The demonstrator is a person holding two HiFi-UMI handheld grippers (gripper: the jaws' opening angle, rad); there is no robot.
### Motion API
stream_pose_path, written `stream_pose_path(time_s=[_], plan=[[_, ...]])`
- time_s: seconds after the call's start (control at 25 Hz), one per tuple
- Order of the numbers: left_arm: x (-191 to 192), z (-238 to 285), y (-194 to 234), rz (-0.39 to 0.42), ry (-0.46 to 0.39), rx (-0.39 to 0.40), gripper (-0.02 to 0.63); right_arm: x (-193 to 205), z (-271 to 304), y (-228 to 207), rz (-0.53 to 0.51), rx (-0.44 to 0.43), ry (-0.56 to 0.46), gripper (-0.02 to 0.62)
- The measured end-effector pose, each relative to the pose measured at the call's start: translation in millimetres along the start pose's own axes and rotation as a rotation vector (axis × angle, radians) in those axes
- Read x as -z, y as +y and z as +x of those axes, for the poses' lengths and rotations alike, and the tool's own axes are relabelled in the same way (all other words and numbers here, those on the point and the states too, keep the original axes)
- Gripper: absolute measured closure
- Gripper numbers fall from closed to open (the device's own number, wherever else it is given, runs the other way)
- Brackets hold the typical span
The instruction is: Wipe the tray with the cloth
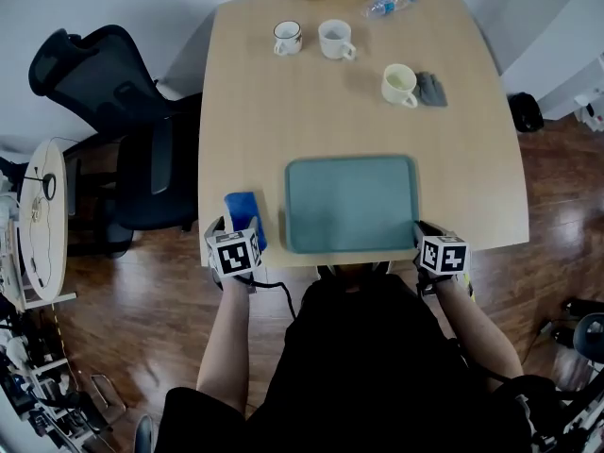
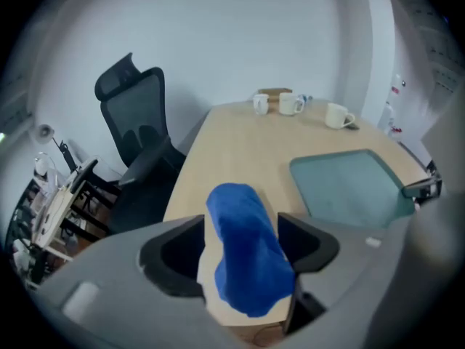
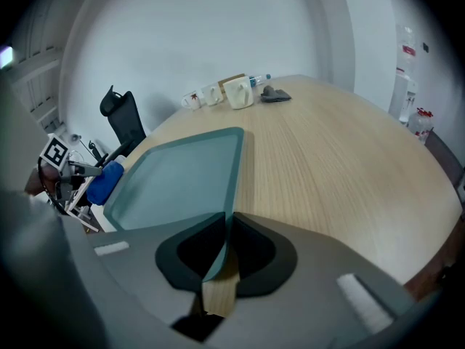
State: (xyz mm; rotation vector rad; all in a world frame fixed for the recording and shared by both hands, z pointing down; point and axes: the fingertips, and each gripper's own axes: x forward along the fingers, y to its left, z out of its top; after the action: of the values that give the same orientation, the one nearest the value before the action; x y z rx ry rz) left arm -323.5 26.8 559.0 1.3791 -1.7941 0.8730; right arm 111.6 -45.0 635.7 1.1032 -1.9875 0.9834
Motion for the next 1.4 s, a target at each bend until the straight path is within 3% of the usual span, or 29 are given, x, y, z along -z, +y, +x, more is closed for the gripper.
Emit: stream_pose_path(time_s=[0.16, 0.2, 0.28, 0.4, 0.6, 0.88, 1.0, 1.2, 1.4], plan=[[20.7, 42.1, -7.0, -0.045, 0.133, 0.104, 0.311, 0.1, 1.5, 2.6, -0.003, -0.011, 0.003, 0.557], [23.7, 46.7, -9.6, -0.061, 0.148, 0.122, 0.380, 0.3, 1.0, 3.2, -0.001, -0.011, 0.003, 0.558], [21.8, 47.6, -10.7, -0.096, 0.137, 0.139, 0.461, 0.5, 0.8, 5.1, 0.000, -0.012, 0.000, 0.558], [-0.2, 36.3, -16.9, -0.097, 0.074, 0.160, 0.479, 0.1, 1.8, 5.7, -0.010, -0.014, -0.002, 0.558], [-48.1, 38.4, -51.7, 0.059, 0.049, 0.206, 0.476, 1.9, 0.7, 5.8, -0.012, -0.005, -0.009, 0.558], [-73.4, 75.1, -124.7, 0.207, 0.209, 0.288, 0.474, 2.3, 3.1, 10.5, -0.011, -0.012, -0.012, 0.558], [-75.1, 76.3, -172.4, 0.316, 0.251, 0.325, 0.474, 2.7, 2.2, 11.4, -0.008, -0.013, -0.017, 0.558], [-72.5, 72.2, -268.5, 0.400, 0.296, 0.419, 0.474, 0.5, 0.2, 11.3, -0.021, -0.017, -0.035, 0.558], [-56.5, 53.6, -371.6, 0.584, 0.322, 0.547, 0.474, 1.8, -1.5, 11.1, -0.029, -0.050, -0.051, 0.560]])
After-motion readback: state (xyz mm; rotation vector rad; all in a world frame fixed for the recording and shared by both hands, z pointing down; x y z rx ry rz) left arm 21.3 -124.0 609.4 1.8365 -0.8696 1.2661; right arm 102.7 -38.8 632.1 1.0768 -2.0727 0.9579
